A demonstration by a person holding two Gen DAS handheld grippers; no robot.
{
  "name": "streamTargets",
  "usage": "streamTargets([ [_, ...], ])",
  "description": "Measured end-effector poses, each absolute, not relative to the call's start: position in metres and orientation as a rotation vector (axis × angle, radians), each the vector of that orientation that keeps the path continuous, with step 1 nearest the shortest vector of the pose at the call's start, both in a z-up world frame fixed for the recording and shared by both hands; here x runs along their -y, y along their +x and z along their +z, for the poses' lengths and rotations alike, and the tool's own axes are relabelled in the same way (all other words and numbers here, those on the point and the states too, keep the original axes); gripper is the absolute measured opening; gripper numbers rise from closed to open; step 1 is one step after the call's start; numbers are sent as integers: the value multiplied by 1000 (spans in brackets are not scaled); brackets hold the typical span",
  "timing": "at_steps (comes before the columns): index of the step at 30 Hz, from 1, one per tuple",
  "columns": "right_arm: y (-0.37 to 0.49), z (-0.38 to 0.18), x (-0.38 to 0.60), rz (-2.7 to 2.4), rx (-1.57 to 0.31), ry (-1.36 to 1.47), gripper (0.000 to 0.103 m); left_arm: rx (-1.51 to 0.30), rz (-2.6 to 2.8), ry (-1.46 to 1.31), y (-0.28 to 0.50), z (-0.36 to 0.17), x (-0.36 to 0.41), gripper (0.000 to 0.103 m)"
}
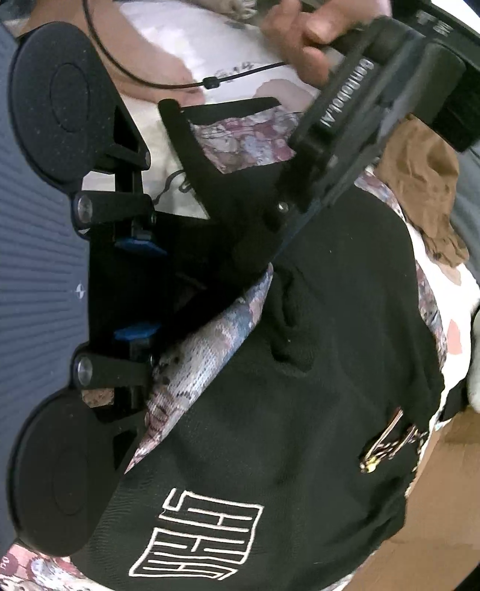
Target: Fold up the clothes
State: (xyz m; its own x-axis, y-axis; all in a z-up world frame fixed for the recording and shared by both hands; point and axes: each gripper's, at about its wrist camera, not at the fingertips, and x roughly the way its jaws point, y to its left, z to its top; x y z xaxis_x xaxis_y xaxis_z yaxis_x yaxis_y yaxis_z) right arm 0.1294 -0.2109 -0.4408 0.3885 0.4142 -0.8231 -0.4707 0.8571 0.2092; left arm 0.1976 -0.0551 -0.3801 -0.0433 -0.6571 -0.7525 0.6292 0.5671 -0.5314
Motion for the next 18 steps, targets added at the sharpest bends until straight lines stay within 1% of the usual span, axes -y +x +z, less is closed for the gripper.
streamTargets([
  [1,127,-441,210,567,-1022,-69,34,-1234,-1038,-28,198,-380,56,6],
  [3,126,-438,210,570,-1024,-60,3,-1231,-1037,-27,198,-379,56,6],
  [6,125,-430,217,564,-1029,-29,1,-1226,-1046,-28,196,-376,54,6],
  [10,112,-415,228,557,-1022,13,0,-1230,-1060,-36,193,-374,52,6],
  [13,99,-403,237,559,-1020,64,0,-1240,-1068,-45,190,-372,51,11],
  [15,92,-397,241,567,-1023,86,0,-1247,-1076,-45,187,-371,50,16],
  [18,84,-392,242,591,-1036,97,0,-1258,-1084,-48,181,-369,51,18],
])
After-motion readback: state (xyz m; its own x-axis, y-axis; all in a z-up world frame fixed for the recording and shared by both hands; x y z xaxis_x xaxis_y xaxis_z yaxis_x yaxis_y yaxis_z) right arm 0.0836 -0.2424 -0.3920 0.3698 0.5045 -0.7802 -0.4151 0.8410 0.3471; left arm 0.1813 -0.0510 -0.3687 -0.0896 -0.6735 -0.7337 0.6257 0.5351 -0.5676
